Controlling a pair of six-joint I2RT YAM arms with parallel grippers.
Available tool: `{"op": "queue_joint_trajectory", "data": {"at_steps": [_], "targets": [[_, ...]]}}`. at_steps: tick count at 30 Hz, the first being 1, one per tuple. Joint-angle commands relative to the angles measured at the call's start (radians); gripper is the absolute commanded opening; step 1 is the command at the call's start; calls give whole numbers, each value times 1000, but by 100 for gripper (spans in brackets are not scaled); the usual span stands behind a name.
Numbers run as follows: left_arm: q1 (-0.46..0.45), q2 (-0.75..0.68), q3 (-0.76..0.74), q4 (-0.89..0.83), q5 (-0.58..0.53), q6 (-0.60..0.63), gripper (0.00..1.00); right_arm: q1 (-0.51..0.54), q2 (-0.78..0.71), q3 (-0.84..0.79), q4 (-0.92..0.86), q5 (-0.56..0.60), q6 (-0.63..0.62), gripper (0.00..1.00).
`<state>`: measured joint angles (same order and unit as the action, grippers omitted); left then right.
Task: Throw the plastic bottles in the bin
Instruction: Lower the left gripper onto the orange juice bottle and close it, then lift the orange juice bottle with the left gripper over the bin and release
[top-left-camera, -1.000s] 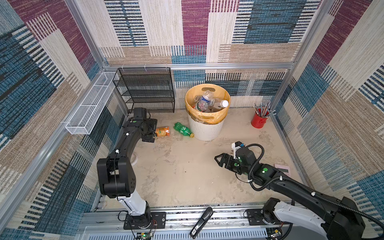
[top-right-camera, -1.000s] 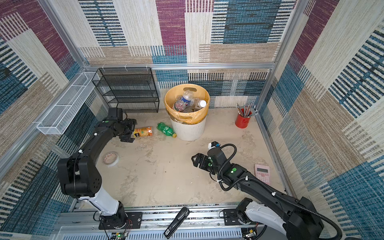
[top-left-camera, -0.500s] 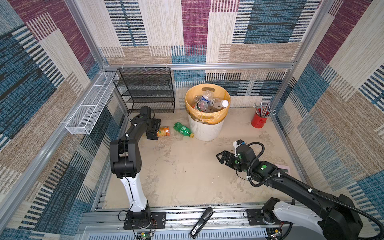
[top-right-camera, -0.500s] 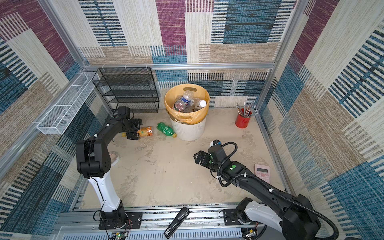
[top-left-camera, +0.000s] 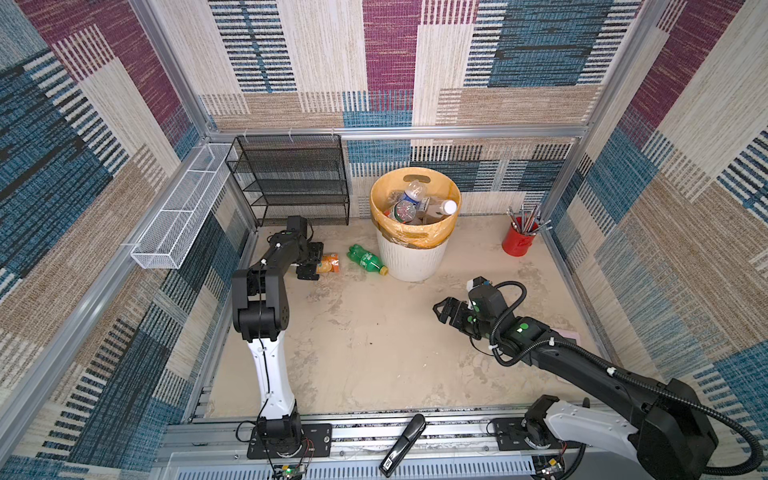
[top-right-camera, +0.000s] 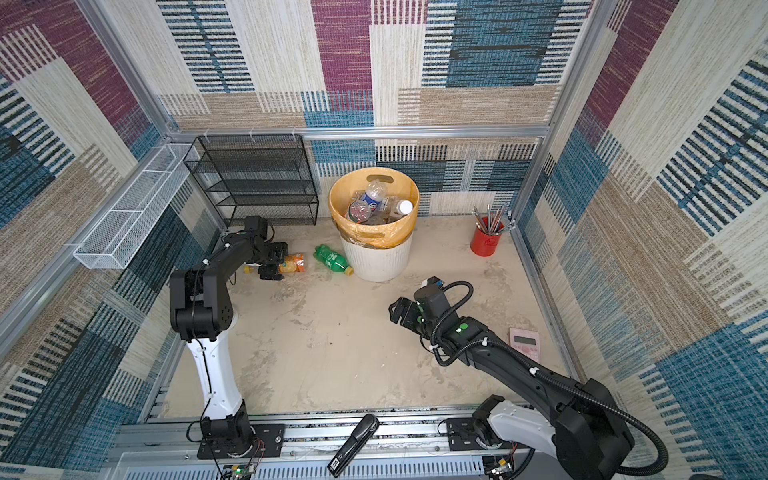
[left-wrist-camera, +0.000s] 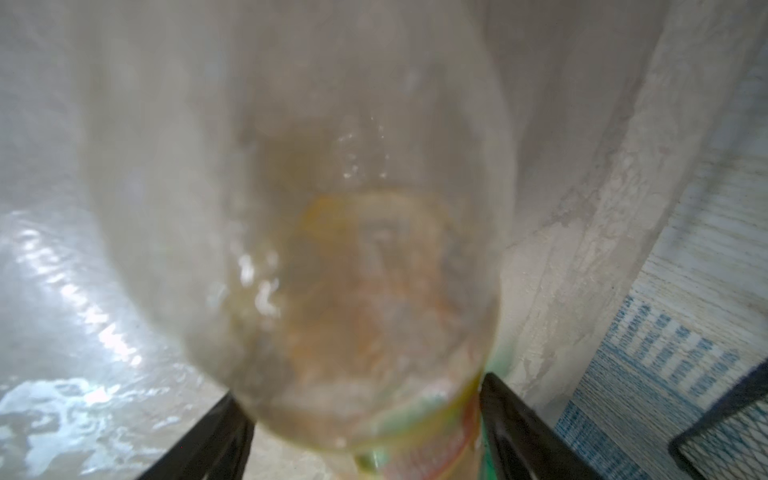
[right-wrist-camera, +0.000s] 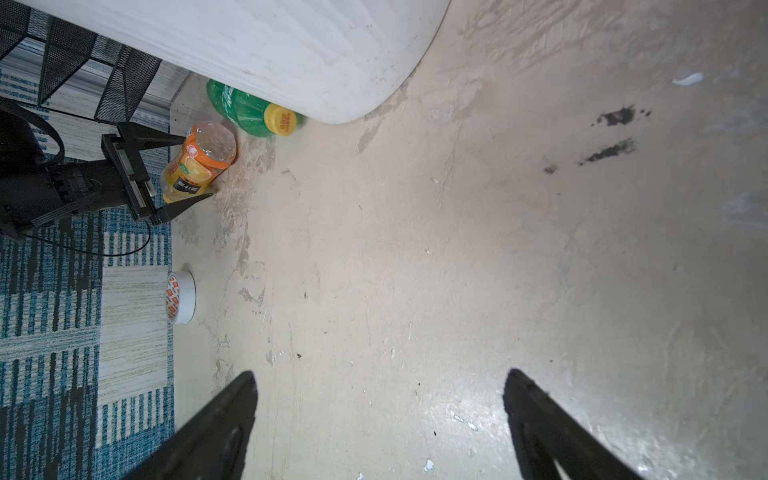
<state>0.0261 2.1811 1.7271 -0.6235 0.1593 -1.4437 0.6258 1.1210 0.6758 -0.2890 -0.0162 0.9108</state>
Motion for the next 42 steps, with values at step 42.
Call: {"op": "queue_joint_trajectory", "data": {"at_steps": [42], "targets": [[12,-1365,-1015,165,237,568,44,-35,-189,-131,100,-146,-72,87]]}}
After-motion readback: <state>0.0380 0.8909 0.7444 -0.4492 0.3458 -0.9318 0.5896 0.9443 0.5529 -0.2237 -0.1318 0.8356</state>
